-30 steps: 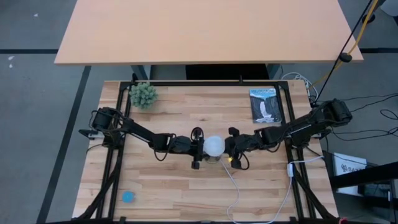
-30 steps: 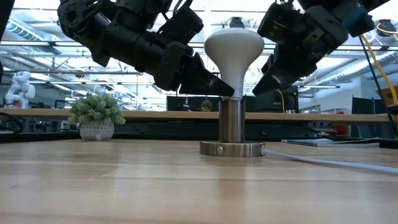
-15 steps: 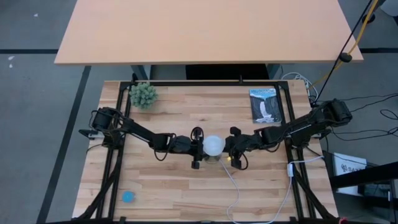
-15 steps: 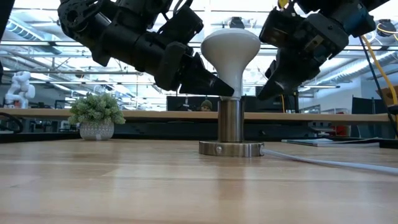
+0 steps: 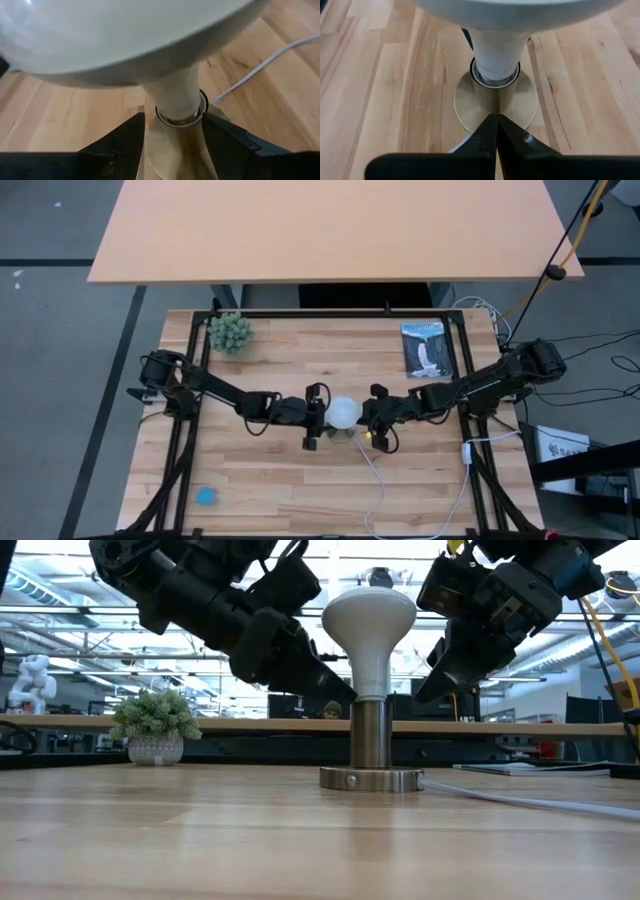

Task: Screw lightbulb
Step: Insert the lightbulb into the lamp

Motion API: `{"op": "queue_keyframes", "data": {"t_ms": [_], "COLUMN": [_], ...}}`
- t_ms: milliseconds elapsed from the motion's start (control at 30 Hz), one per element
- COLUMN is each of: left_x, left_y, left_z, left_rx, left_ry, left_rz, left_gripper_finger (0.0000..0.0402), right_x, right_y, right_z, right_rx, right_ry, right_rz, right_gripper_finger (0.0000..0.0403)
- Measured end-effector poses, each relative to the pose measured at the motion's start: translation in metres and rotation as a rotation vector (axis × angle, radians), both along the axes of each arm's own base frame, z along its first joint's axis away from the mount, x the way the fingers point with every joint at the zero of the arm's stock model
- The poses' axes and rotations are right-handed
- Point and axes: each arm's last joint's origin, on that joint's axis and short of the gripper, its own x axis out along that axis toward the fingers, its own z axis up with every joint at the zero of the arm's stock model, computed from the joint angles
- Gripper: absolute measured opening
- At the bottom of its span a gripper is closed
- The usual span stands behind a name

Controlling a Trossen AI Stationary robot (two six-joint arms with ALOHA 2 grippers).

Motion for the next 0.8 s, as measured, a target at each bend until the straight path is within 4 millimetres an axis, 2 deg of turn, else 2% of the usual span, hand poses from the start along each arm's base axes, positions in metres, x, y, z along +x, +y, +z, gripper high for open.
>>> {"op": "queue_keyframes", "data": {"t_ms": [400,600,800], "left_x": [-0.001,-0.006,-0.008], "left_y": [-0.003,-0.001,0.001], "left_z": [0.004,-0.006,-0.009], "left_rx": [-0.025,0.003,0.021], "left_ry": [-0.011,0.103,0.135], "left_rz": [-0.045,-0.024,0.003], "left_gripper_finger": [0.0173,0.0172,0.0171], "right_x": [0.000,-0.001,-0.002], "right_y": [0.000,0.000,0.000], "right_z": [0.000,-0.001,-0.001], "right_rx": [-0.001,-0.003,-0.005], "right_ry": [0.003,0.015,0.024], "right_rz": [0.000,0.000,0.000], "right_gripper_finger": [0.0000,0.0000,0.0000]}}
